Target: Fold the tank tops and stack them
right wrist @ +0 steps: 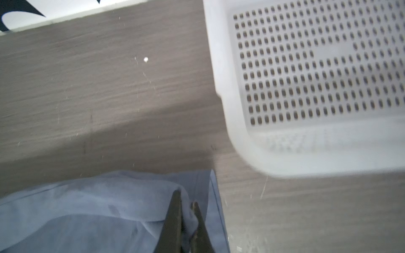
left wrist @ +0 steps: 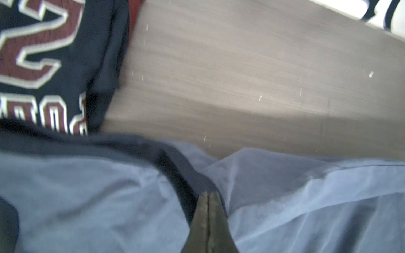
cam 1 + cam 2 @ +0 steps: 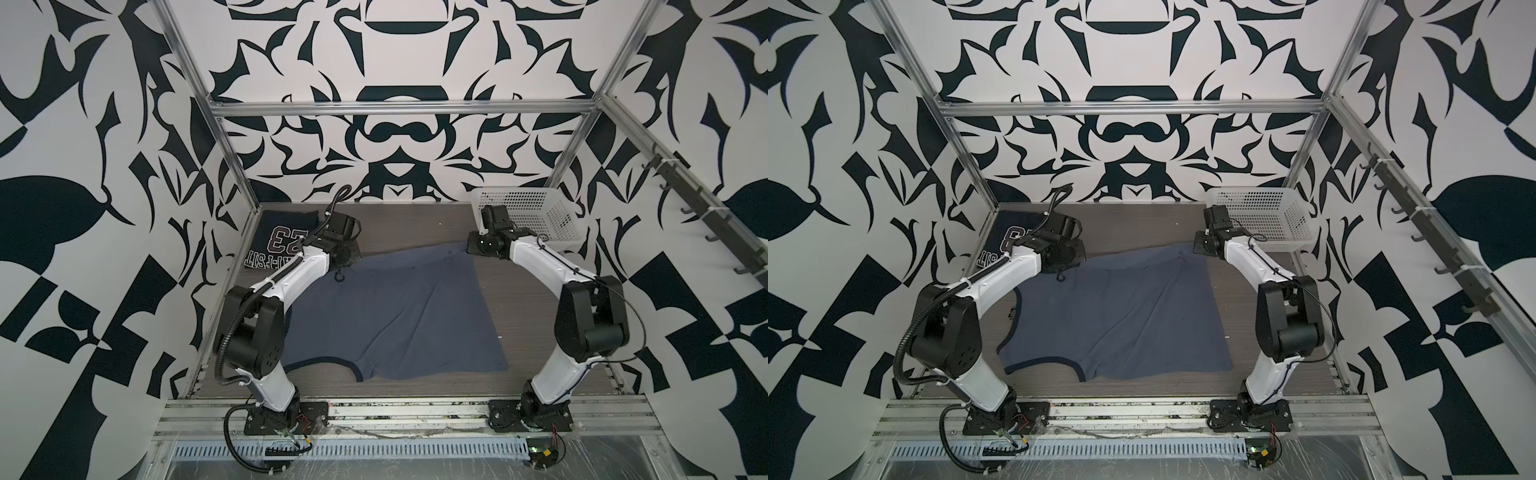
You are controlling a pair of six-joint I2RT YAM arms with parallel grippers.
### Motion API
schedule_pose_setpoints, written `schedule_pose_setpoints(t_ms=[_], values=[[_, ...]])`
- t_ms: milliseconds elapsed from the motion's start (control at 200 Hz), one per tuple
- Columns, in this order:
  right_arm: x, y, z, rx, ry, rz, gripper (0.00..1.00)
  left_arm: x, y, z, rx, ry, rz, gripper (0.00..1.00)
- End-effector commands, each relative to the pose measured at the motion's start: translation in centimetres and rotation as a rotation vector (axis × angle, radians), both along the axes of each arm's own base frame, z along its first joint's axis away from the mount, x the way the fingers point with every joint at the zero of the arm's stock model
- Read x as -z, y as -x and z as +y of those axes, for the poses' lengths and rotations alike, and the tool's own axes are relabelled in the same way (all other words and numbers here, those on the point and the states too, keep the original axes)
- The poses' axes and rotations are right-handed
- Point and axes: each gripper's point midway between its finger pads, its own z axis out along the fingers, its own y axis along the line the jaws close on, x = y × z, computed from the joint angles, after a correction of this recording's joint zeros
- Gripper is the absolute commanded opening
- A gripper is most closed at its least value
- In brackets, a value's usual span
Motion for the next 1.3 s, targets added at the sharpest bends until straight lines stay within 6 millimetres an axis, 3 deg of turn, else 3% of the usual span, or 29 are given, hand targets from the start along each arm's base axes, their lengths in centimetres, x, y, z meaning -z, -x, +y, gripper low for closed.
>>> schedule_pose_setpoints(t_ms=[0,195,355,520,565,640,705,830,925,1025,1150,1295], values=[[-0.5,1.3,-0.3,0.046,-0.054,-0.042,0.0,0.2,1.9,0.3,-0.045,0.012,-0.012,0.0],[2.1,5.5,-2.2,0.109,-0.06,-0.001,0.0,1.7,5.9,1.7,-0.117,0.047,-0.006,0.0],[4.5,7.0,-2.5,0.125,-0.063,0.064,0.0,4.2,8.3,2.6,-0.144,0.051,0.045,0.05],[5.9,8.0,-3.0,0.164,-0.058,0.096,0.02,6.4,10.4,0.8,-0.107,0.097,0.119,0.06],[6.0,8.2,-3.2,0.173,-0.055,0.105,0.07,6.6,11.0,0.2,-0.094,0.101,0.126,0.09],[5.8,8.5,-3.4,0.182,-0.048,0.109,0.29,6.7,11.9,-0.6,-0.065,0.099,0.13,0.18],[5.3,8.7,-3.7,0.196,-0.041,0.103,0.42,6.2,12.5,-0.6,-0.057,0.089,0.124,0.27],[3.6,8.6,-3.6,0.19,-0.046,0.08,0.47,3.6,12.7,0.2,-0.06,0.073,0.065,0.47],[2.1,8.2,-2.2,0.142,-0.091,0.055,0.52,0.4,11.9,1.9,-0.07,0.017,-0.016,0.54],[1.3,7.4,-0.2,0.078,-0.111,0.045,0.53,-1.2,10.1,5.3,-0.154,-0.045,-0.018,0.63],[1.8,6.6,2.3,0.013,-0.111,0.076,0.53,-0.2,7.4,9.7,-0.297,-0.065,0.101,0.7],[2.9,6.0,3.5,-0.002,-0.116,0.098,0.53,1.2,4.9,14.4,-0.45,-0.144,0.211,0.72]])
